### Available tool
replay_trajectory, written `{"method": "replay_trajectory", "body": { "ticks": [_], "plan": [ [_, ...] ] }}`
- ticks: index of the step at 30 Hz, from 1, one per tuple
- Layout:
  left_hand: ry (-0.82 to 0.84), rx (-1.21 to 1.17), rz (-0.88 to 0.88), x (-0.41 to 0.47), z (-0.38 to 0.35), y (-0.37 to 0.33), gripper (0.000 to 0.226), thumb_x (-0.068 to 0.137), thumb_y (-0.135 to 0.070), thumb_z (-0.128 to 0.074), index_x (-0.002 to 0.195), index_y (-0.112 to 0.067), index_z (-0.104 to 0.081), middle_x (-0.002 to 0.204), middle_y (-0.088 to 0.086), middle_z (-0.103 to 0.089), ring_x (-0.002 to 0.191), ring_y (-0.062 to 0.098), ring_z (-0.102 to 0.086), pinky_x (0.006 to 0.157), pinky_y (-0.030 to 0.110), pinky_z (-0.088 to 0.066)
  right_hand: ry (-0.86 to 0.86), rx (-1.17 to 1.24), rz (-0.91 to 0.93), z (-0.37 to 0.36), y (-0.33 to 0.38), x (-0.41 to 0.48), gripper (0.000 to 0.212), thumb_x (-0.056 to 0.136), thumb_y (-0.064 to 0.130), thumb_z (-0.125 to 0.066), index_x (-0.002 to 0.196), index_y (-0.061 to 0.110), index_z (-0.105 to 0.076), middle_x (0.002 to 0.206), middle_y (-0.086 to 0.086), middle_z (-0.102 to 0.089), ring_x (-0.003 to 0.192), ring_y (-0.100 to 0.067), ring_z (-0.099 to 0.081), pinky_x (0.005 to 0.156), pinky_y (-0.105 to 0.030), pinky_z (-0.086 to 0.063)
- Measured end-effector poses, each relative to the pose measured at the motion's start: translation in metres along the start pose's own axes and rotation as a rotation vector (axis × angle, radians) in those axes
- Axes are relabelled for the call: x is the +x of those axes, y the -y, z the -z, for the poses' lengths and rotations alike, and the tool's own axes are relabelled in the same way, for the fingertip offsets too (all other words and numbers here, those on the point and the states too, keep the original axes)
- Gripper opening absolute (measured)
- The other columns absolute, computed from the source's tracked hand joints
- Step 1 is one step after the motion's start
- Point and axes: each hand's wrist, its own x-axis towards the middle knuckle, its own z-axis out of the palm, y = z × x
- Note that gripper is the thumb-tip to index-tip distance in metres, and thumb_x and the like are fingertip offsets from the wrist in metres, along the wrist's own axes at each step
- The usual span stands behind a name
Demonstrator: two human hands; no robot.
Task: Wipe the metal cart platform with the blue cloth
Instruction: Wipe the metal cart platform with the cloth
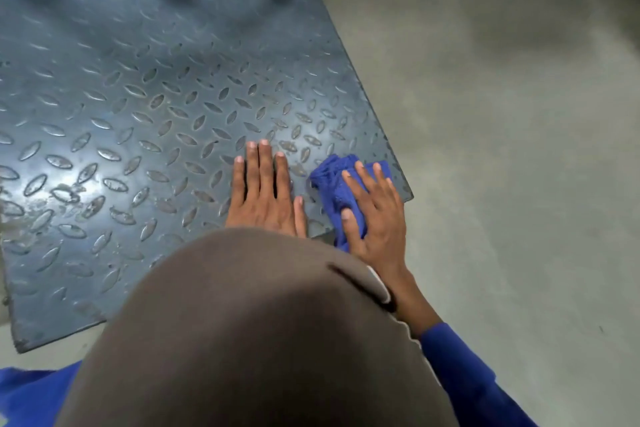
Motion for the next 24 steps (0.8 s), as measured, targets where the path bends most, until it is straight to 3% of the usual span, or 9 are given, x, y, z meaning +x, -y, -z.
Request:
{"method": "replay_trajectory", "body": {
  "ticks": [5, 10, 12, 18, 24],
  "plan": [
    [0.013, -0.029, -0.039, 0.002, 0.007, -0.009, 0.078, 0.105, -0.039, -0.026, 0.168, 0.005, -0.018, 0.177, 0.031, -0.007, 0.167, 0.042, -0.003, 0.135, 0.058, -0.006, -0.116, 0.016, -0.213, -0.004, 0.015, 0.007, 0.053, 0.108, 0.041, -0.046, 0.154, 0.017, -0.059, 0.167, -0.004, -0.048, 0.161, -0.032, -0.033, 0.126, -0.060, -0.032],
    [0.044, -0.042, -0.056, 0.006, 0.007, -0.011, 0.082, 0.100, -0.040, -0.022, 0.169, 0.006, -0.016, 0.177, 0.030, -0.005, 0.167, 0.041, 0.000, 0.135, 0.058, -0.006, -0.004, 0.037, -0.003, -0.007, 0.037, 0.000, 0.057, 0.107, 0.046, -0.047, 0.155, 0.017, -0.057, 0.168, -0.005, -0.045, 0.163, -0.029, -0.030, 0.128, -0.057, -0.031],
    [0.037, -0.032, -0.057, 0.006, 0.006, -0.010, 0.080, 0.102, -0.038, -0.026, 0.169, 0.006, -0.015, 0.177, 0.030, -0.005, 0.167, 0.042, -0.001, 0.135, 0.058, -0.006, -0.022, 0.010, -0.008, -0.004, 0.021, 0.004, 0.056, 0.109, 0.046, -0.045, 0.155, 0.017, -0.057, 0.168, -0.005, -0.046, 0.162, -0.029, -0.032, 0.127, -0.058, -0.033],
    [0.040, -0.019, -0.062, 0.006, 0.004, -0.009, 0.077, 0.107, -0.039, -0.026, 0.169, 0.004, -0.011, 0.178, 0.029, 0.000, 0.167, 0.040, 0.004, 0.135, 0.058, -0.005, -0.135, 0.012, -0.292, -0.008, 0.023, 0.010, 0.053, 0.107, 0.037, -0.045, 0.156, 0.020, -0.056, 0.169, -0.001, -0.045, 0.164, -0.031, -0.028, 0.130, -0.058, -0.026],
    [0.045, -0.032, -0.067, 0.007, 0.004, -0.007, 0.077, 0.107, -0.038, -0.029, 0.170, 0.004, -0.013, 0.178, 0.028, -0.002, 0.168, 0.040, 0.002, 0.135, 0.058, -0.008, 0.042, 0.002, 0.010, 0.007, 0.008, 0.004, 0.055, 0.107, 0.035, -0.043, 0.158, 0.017, -0.053, 0.170, -0.005, -0.043, 0.164, -0.030, -0.028, 0.131, -0.056, -0.028]
  ]
}}
